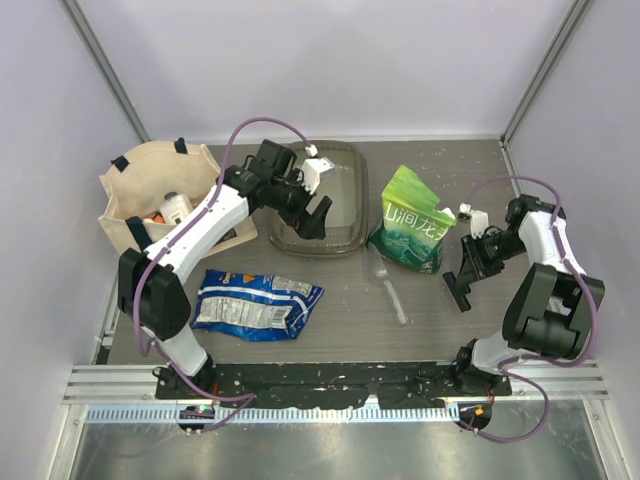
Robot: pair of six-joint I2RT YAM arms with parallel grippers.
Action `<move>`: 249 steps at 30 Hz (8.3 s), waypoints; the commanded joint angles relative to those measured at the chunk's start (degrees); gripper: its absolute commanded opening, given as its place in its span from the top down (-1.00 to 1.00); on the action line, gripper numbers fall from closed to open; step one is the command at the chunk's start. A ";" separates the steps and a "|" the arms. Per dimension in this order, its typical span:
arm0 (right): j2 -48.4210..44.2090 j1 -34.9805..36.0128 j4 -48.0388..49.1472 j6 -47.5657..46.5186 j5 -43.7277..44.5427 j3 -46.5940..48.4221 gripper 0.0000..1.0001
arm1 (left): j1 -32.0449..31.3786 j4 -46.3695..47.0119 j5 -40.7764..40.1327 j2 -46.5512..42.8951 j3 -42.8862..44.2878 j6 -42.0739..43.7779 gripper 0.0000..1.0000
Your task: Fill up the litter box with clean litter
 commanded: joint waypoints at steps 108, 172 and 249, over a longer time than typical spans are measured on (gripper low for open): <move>2.99 15.46 0.85 45.48 13.48 37.15 -0.54 | -9.99 44.36 12.95 12.87 18.11 -20.43 1.00; 12.92 10.89 6.74 44.96 16.47 54.63 0.08 | -7.71 47.61 10.05 19.02 28.47 -13.75 0.03; -16.09 52.20 19.39 -12.33 19.36 10.85 0.97 | -2.52 18.95 19.37 -20.44 -12.83 23.61 -0.80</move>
